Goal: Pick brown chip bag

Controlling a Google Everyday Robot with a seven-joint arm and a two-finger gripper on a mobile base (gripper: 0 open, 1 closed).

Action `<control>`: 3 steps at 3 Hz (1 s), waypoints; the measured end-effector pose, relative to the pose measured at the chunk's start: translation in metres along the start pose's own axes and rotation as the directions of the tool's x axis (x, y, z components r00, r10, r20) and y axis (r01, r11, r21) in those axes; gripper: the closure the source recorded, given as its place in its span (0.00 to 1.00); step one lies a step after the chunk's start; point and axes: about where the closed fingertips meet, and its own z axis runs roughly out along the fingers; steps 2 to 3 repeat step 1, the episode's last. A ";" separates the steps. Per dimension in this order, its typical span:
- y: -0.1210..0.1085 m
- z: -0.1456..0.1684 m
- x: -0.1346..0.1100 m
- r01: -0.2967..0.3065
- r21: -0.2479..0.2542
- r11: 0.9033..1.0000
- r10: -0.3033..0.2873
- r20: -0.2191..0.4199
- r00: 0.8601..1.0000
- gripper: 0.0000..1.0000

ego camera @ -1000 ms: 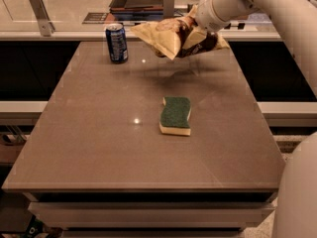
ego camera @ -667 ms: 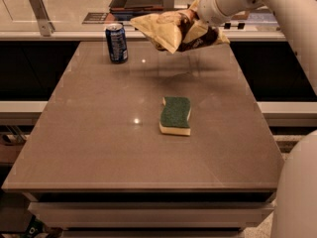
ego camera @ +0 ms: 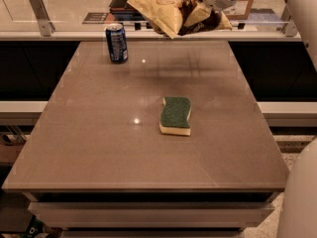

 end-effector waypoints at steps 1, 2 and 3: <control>0.000 0.000 0.000 0.000 0.000 1.000 0.000 0.000 1.000 1.00; 0.000 0.000 0.000 0.000 0.000 1.000 0.000 0.000 1.000 1.00; 0.000 0.000 0.000 0.000 0.000 1.000 0.000 0.000 1.000 1.00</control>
Offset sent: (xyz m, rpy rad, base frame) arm 0.0000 0.0000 0.0000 0.0000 0.0000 0.0000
